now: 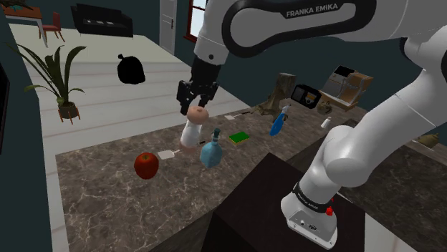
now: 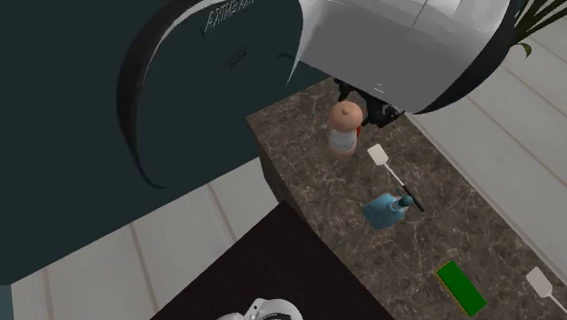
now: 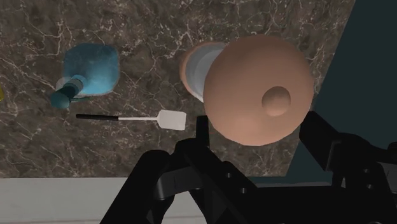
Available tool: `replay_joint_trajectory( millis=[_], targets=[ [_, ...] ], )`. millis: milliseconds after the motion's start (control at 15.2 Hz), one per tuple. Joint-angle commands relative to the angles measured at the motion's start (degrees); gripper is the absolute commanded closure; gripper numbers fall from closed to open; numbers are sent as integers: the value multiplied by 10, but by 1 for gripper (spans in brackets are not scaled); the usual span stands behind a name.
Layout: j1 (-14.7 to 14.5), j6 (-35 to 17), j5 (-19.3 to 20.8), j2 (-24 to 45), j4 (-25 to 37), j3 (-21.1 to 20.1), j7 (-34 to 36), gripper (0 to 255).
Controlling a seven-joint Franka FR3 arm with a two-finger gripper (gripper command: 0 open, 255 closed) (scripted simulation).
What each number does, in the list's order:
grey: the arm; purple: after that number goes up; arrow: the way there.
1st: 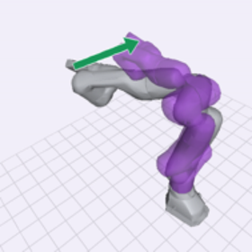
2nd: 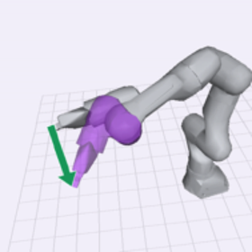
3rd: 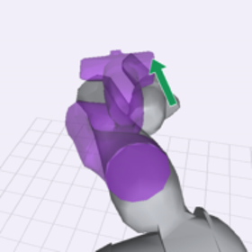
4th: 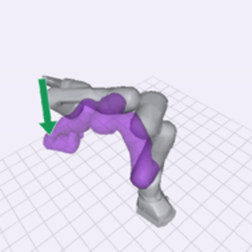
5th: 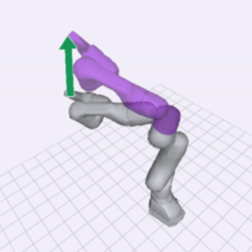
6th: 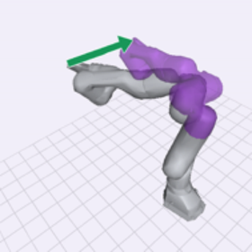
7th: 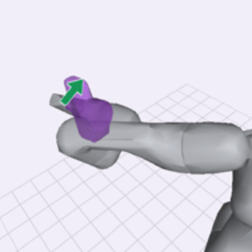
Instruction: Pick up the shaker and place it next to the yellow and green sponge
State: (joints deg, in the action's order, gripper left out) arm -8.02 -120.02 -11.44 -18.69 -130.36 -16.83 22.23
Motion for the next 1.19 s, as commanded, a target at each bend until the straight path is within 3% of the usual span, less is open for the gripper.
replay_joint_trajectory(
  millis=[0,528,1122],
  targets=[
    [9,3,1,-7,-8,20,-29,255],
    [53,16,16,2,-2,100,-144,255],
    [104,34,31,56,54,183,-266,255]
  ],
)
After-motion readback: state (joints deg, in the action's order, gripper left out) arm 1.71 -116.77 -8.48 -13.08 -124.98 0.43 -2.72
